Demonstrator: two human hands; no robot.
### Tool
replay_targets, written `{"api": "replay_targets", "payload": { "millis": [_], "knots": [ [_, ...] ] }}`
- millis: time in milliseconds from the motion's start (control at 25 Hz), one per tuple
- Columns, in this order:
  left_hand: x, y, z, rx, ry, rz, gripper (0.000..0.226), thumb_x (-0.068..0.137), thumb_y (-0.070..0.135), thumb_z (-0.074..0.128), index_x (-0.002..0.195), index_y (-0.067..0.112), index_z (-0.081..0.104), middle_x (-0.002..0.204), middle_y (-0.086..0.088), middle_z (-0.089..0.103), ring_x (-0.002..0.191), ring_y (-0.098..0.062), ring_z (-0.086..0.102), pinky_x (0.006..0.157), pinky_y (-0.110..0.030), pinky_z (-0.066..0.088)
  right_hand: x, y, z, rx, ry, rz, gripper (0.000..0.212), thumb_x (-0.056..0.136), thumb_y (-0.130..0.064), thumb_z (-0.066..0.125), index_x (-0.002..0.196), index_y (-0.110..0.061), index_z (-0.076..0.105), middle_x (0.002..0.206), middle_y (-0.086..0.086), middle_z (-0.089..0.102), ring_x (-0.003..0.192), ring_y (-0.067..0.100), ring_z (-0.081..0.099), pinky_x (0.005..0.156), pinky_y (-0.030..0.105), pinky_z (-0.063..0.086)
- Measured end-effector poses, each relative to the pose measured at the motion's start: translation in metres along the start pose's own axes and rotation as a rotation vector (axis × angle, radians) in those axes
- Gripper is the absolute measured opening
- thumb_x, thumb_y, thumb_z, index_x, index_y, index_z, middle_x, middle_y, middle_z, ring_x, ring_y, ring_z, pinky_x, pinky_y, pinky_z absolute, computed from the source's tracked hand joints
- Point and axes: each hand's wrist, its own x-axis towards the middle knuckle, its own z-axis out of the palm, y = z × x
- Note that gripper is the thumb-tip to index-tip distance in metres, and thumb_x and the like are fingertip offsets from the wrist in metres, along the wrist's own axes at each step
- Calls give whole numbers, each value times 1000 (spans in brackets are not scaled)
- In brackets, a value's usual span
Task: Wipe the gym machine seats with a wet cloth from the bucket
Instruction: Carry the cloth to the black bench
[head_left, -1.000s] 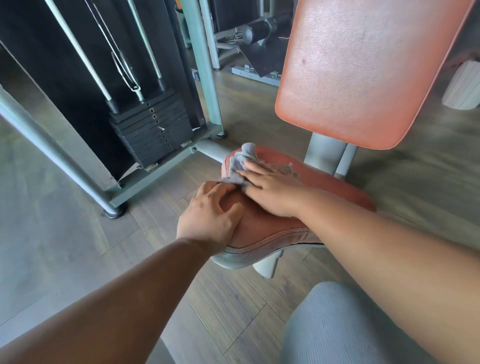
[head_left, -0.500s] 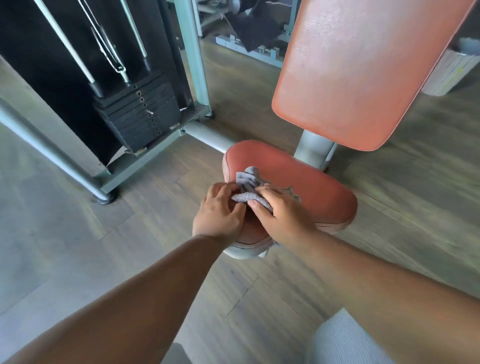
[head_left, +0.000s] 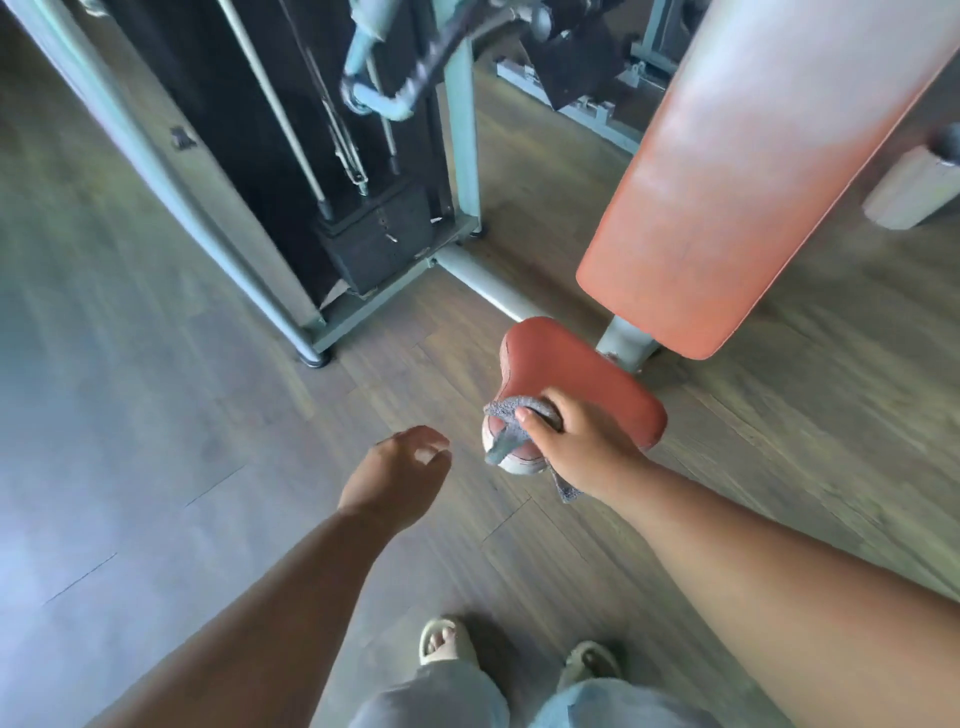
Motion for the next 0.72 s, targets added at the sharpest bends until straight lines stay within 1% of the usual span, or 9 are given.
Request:
{"api": "replay_targets", "payload": {
  "millis": [160,240,280,360,400,480,520,640,720],
  "knots": [
    [-74,26,-96,-30,94,-29,8,92,38,59,94,43,65,102,16,71,96,-9,66,86,-28,51,-46,-95,-37,-89,-97,-185,32,91,-59,44,105,-31,49,73,-5,63,67,19,62,67,40,53],
    [-103,27,-131,-44,133,-27,6,92,41,58,92,45,63,103,16,72,98,-10,67,89,-30,52,-62,-134,-46,-168,-179,-262,29,95,-53,43,122,-45,47,62,-10,59,54,5,56,63,34,53],
    [-117,23,-145,-50,156,-27,6,91,42,59,93,44,64,103,17,72,98,-10,67,88,-31,53,-72,-151,-49,-218,-229,-288,27,99,-45,43,125,-51,47,56,-15,57,48,2,53,56,28,47],
    [-147,11,-172,-58,210,-18,11,92,41,59,99,39,67,101,18,71,96,-9,67,87,-29,53,-94,-191,-47,-290,-280,-327,27,101,-38,43,121,-53,54,59,-31,57,49,-4,53,51,20,37],
    [-161,3,-183,-58,220,-5,13,92,40,59,101,37,68,100,18,70,94,-8,67,86,-28,52,-102,-207,-42,-303,-276,-347,26,100,-39,44,118,-54,56,64,-30,60,53,-4,55,54,21,40],
    [-186,-18,-206,-26,213,10,14,93,40,58,101,37,69,98,19,68,90,-7,66,83,-26,51,-117,-237,-21,-303,-252,-369,21,95,-47,48,114,-54,55,76,-17,67,65,2,61,64,28,50],
    [-198,-33,-220,-5,204,12,13,93,40,58,100,38,69,97,19,69,90,-6,66,83,-27,52,-123,-252,-7,-299,-239,-371,19,93,-52,51,112,-52,56,75,-14,66,65,5,62,64,28,50],
    [-221,-79,-265,1,225,31,11,90,42,59,95,40,68,94,20,70,89,-6,67,85,-30,54,-139,-290,39,-274,-182,-355,23,89,-58,56,110,-49,57,62,-14,60,54,3,55,58,24,44],
    [-232,-111,-294,3,250,46,11,89,44,59,94,42,68,95,20,71,89,-6,66,85,-30,54,-147,-316,71,-249,-148,-361,26,87,-58,57,111,-50,57,66,-14,63,57,5,59,61,26,50]
  ]
}}
